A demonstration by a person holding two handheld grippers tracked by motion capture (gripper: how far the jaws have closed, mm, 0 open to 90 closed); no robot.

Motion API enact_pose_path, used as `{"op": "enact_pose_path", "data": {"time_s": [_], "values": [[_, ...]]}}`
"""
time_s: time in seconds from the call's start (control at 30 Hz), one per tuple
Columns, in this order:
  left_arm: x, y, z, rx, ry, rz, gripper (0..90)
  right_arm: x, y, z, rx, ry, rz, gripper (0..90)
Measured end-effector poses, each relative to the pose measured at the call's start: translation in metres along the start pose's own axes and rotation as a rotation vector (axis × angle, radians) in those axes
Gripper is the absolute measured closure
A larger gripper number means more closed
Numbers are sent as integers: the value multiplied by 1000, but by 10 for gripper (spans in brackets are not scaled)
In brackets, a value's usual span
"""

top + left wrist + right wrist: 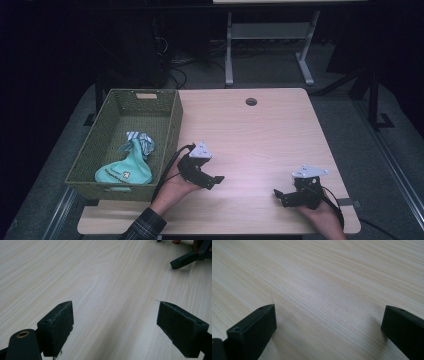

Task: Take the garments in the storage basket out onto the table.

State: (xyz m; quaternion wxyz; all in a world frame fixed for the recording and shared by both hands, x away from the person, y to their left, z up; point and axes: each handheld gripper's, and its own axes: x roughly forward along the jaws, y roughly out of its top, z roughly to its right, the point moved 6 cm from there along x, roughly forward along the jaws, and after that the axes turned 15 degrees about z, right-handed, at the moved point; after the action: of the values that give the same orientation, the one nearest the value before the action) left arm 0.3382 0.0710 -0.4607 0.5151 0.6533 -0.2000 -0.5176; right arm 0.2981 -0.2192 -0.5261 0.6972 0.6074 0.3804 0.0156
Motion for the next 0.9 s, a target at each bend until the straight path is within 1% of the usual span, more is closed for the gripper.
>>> {"op": "enact_pose_path", "data": {"time_s": [0.03,0.17,0.27,0.33,0.37,0.4,0.5,0.57,0.7,0.9], "values": [[0,1,0,-6,-1,-1,132,0,0,0,0,0,0,0],[-1,3,1,3,-5,-3,132,0,0,0,1,-1,0,0],[-2,6,1,-9,-8,4,132,0,0,0,1,-1,0,0],[-3,7,1,-11,-9,3,132,0,0,0,1,-1,0,0],[-4,7,1,-4,-11,0,132,0,0,0,1,-1,0,0],[-4,8,1,-13,-10,10,132,0,0,0,1,-1,0,0],[-5,9,0,-6,-14,-3,133,0,0,0,2,-1,0,0],[-6,12,1,-3,-15,-1,133,0,0,0,2,-1,-1,0],[-8,16,0,2,-17,8,133,0,0,0,2,-1,-1,0],[-9,20,0,-3,-25,22,133,0,0,0,5,0,-2,0]]}}
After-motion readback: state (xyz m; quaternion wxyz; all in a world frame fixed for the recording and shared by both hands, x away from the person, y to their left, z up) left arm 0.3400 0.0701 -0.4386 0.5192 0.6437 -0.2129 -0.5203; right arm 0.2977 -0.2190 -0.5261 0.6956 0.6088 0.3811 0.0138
